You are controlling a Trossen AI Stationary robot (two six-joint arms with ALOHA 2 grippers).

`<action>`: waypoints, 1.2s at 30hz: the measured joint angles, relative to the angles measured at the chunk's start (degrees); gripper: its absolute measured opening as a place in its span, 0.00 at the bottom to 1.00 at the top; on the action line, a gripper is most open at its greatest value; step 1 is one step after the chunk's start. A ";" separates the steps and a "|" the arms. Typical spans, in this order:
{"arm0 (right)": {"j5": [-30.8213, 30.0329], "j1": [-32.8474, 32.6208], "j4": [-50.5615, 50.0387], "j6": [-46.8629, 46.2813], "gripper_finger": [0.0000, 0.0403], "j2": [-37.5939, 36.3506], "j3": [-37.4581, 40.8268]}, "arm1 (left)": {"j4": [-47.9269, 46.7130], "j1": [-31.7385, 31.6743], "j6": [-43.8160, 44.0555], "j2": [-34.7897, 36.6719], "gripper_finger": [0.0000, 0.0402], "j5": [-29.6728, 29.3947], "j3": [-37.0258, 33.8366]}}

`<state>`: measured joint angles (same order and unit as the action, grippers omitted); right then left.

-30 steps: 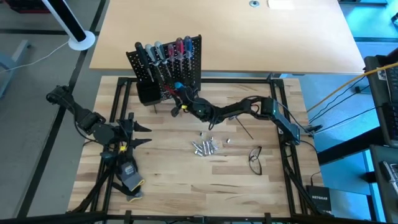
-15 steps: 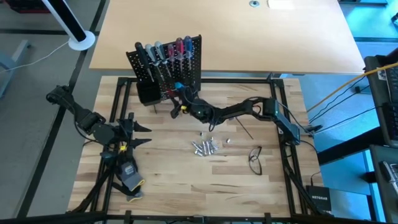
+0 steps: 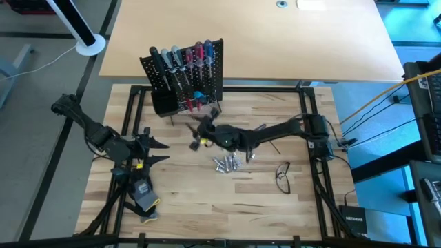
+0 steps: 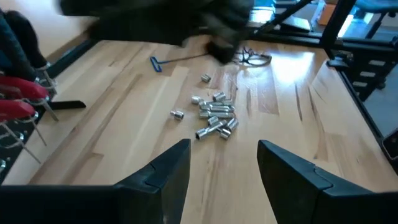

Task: Hang tools onto peg board
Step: Hang the blue pick tool onto the peg board

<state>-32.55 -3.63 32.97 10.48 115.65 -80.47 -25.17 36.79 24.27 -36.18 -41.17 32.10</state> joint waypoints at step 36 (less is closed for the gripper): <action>5.21 -16.57 -34.83 -25.35 0.36 -9.31 10.51 | 48.54 2.54 8.17 -23.72 0.44 4.53 -18.64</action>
<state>-27.34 -20.20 -1.86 -14.87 106.33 -69.96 23.37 39.33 32.44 -59.89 -36.64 13.45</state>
